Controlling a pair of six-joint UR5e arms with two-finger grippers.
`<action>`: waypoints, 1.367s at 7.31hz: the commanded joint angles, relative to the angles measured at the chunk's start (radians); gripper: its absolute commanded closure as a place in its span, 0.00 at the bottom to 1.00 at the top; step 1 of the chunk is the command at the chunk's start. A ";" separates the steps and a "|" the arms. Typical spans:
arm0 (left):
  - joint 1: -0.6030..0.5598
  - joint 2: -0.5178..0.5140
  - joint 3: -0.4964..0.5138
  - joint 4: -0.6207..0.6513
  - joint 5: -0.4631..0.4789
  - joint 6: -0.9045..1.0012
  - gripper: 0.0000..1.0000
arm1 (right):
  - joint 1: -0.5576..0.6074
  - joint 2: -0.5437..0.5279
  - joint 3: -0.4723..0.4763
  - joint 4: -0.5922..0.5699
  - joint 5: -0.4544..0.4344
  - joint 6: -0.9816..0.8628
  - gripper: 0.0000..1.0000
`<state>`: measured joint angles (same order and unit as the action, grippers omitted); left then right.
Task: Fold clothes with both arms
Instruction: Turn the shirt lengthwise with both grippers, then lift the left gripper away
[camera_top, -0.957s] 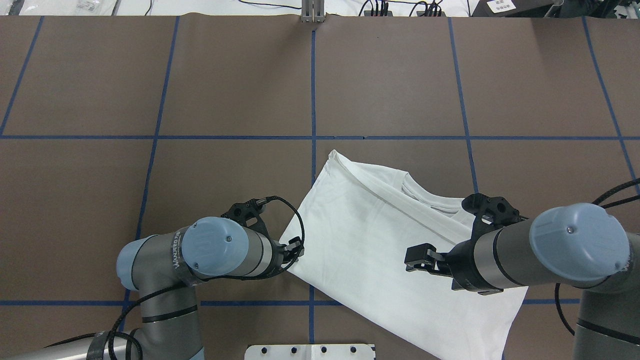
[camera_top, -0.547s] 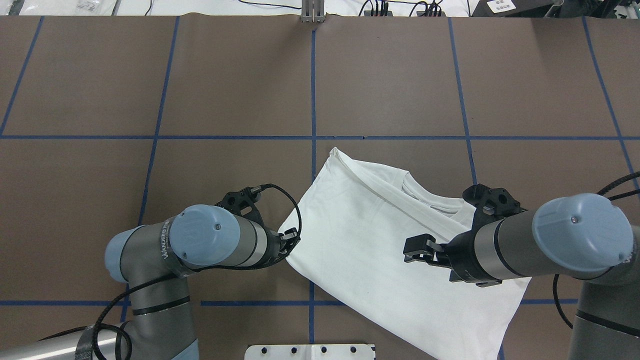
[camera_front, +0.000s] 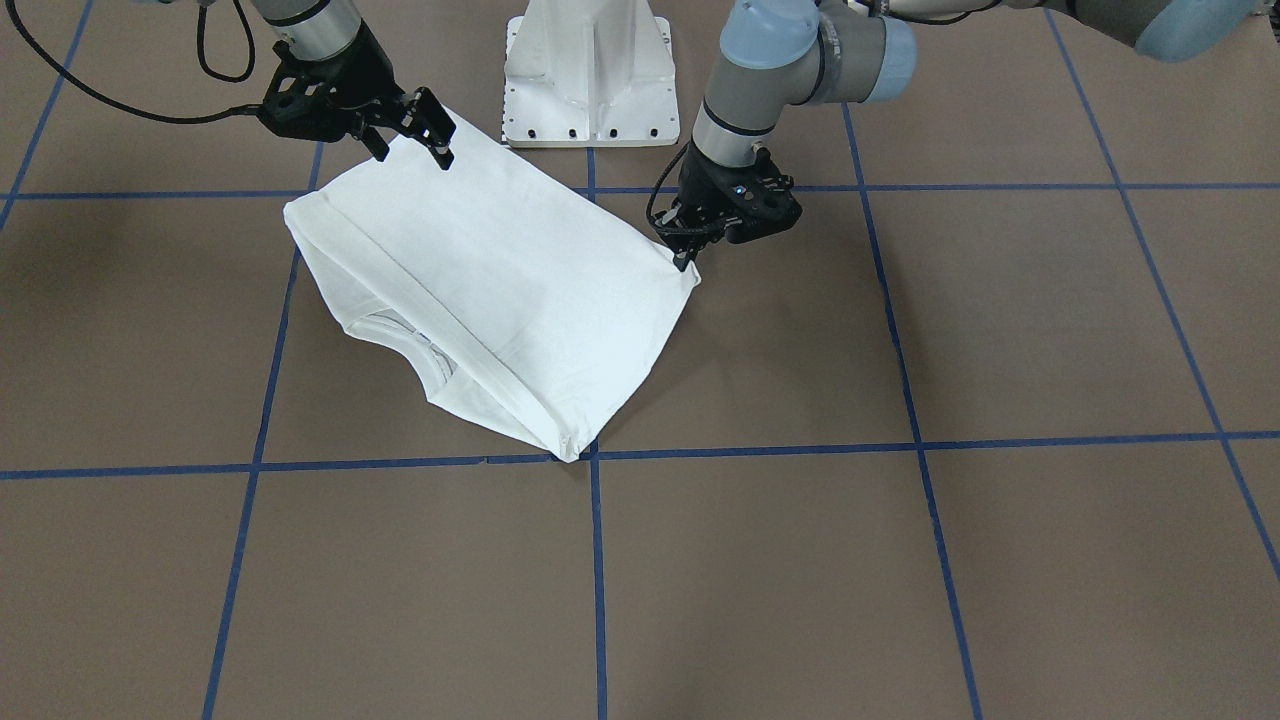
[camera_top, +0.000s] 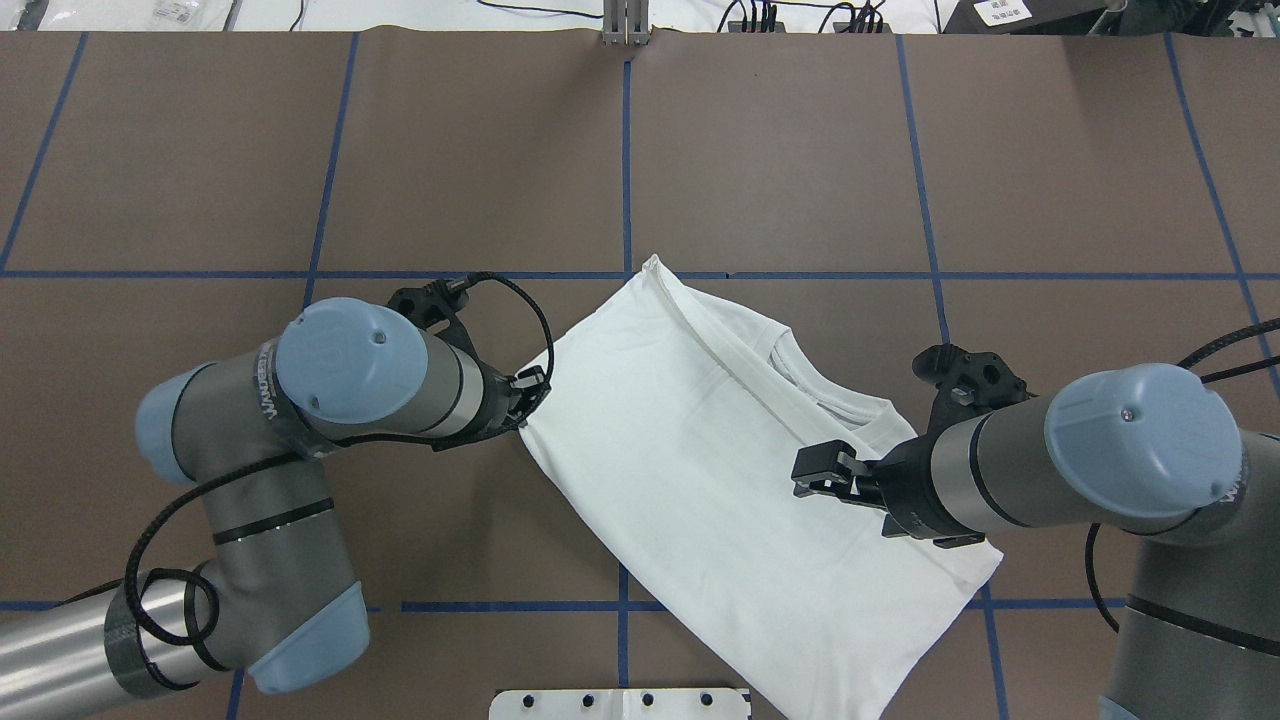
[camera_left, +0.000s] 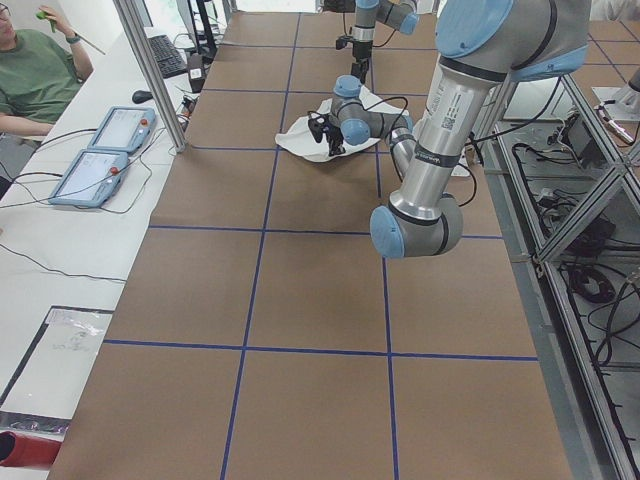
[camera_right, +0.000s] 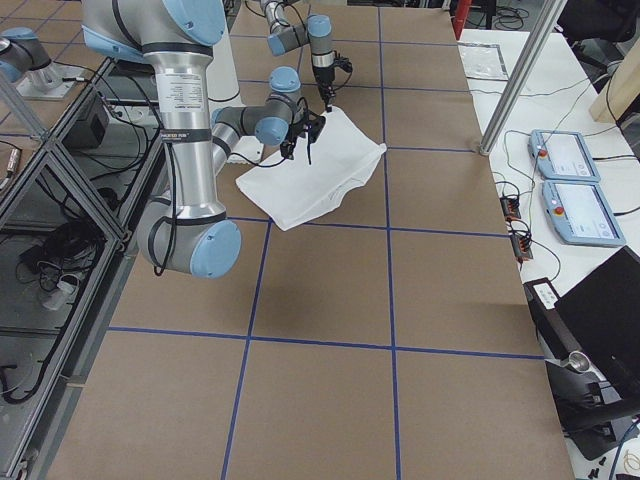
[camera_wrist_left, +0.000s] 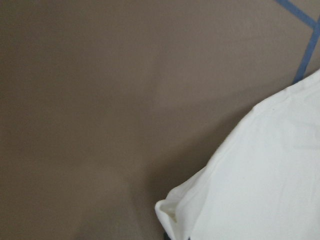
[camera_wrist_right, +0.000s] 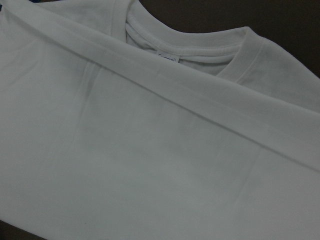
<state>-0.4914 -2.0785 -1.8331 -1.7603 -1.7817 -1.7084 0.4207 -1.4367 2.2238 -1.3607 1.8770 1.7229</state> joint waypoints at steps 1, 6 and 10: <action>-0.135 -0.026 0.131 -0.063 -0.002 0.146 1.00 | 0.018 0.010 -0.004 0.000 -0.002 0.000 0.00; -0.280 -0.385 0.802 -0.511 0.021 0.256 1.00 | 0.036 0.052 -0.006 0.002 -0.049 -0.022 0.00; -0.295 -0.413 0.911 -0.613 0.064 0.384 0.01 | 0.052 0.056 -0.045 0.002 -0.064 -0.032 0.00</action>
<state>-0.7779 -2.4912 -0.9266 -2.3691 -1.7217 -1.3930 0.4678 -1.3824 2.1934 -1.3592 1.8237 1.6959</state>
